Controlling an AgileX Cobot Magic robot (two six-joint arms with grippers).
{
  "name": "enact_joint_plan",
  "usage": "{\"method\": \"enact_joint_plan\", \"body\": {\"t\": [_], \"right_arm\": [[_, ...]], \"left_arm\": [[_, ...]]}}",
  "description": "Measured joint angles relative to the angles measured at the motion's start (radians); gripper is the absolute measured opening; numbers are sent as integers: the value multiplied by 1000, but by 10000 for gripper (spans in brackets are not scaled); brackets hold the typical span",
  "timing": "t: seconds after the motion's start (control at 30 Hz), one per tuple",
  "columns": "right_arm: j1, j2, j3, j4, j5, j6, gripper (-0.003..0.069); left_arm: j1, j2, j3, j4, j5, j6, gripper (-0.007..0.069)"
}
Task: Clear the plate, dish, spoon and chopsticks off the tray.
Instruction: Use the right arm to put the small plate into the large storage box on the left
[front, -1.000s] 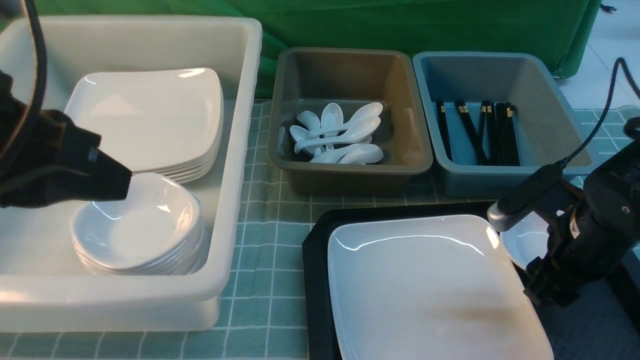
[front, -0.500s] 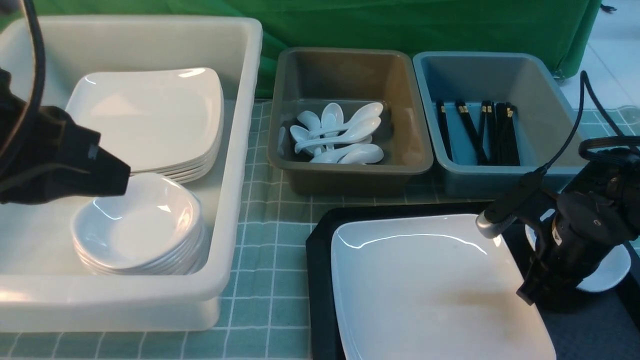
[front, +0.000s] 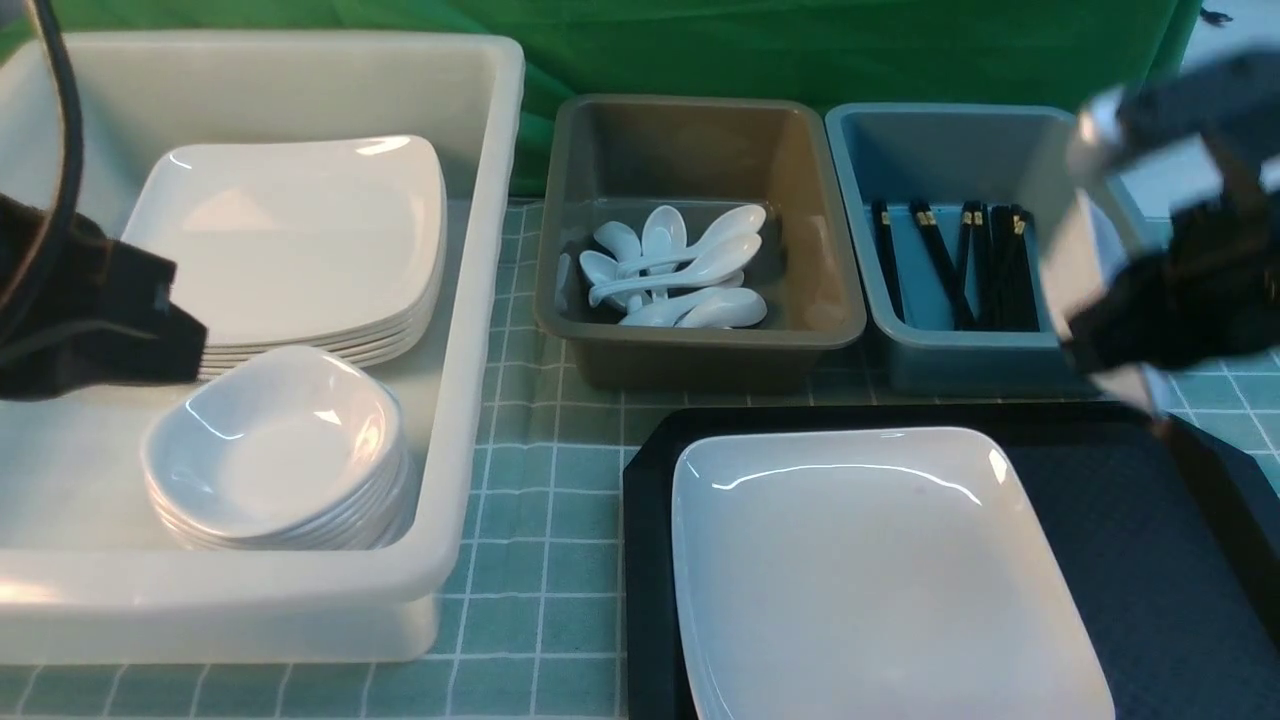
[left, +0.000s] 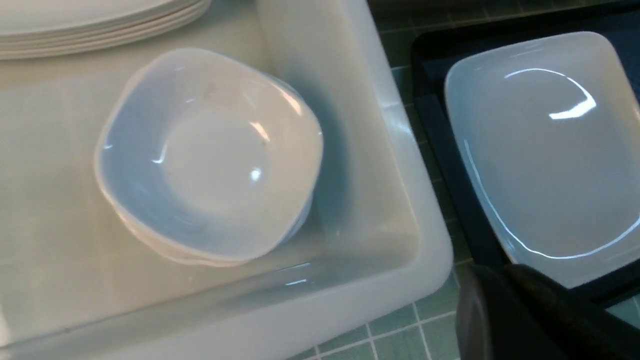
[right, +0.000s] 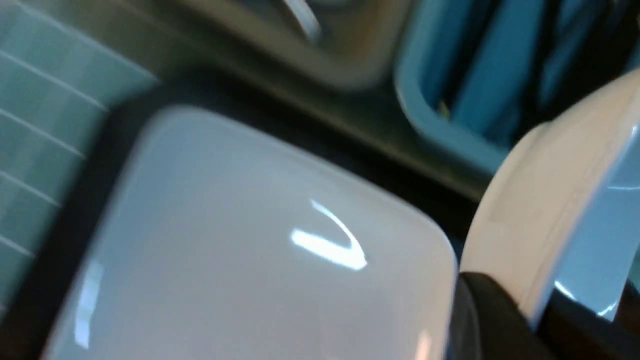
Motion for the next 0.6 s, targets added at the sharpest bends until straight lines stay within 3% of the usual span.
{"method": "enact_joint_plan", "body": {"t": [0.13,0.33,0.6], "right_arm": [[163,110,-203,134,-8,-98,60],[436,420,-520,161,-12,-118,60],[599,695,-816,154,16,-118,60]], "left_arm": [[0,-76,0,126,-10,-106,10],[0,-232,0,255,-16,-256,10],[0,-319,0,260,2,-282,10]]}}
